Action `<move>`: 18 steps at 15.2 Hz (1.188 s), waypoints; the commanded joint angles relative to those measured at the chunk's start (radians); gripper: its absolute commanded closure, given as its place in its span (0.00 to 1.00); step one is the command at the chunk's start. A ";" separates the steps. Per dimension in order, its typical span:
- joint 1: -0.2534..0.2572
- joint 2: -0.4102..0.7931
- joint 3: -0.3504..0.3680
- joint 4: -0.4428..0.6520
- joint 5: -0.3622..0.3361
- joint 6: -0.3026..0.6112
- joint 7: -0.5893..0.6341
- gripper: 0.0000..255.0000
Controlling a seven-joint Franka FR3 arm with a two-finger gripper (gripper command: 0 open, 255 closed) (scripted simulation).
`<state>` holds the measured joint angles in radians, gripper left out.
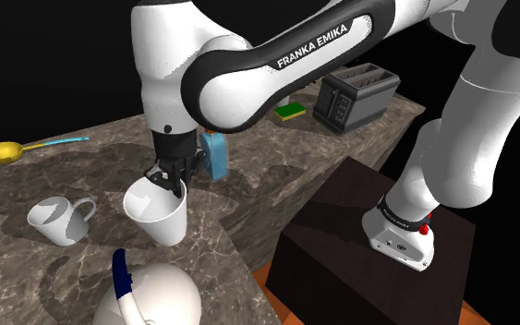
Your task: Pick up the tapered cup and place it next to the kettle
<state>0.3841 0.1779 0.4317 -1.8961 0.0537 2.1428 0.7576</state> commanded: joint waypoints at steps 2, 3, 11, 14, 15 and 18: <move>0.002 0.013 -0.001 -0.027 -0.005 0.040 0.001 1.00; 0.003 0.018 -0.001 -0.034 -0.007 0.052 0.001 1.00; 0.006 0.039 -0.004 -0.057 -0.016 0.094 0.003 1.00; 0.006 0.039 -0.004 -0.057 -0.016 0.094 0.003 1.00; 0.006 0.039 -0.004 -0.057 -0.016 0.094 0.004 0.00; 0.006 0.039 -0.004 -0.057 -0.016 0.094 0.004 0.00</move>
<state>0.3898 0.2167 0.4281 -1.9528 0.0381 2.2365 0.7612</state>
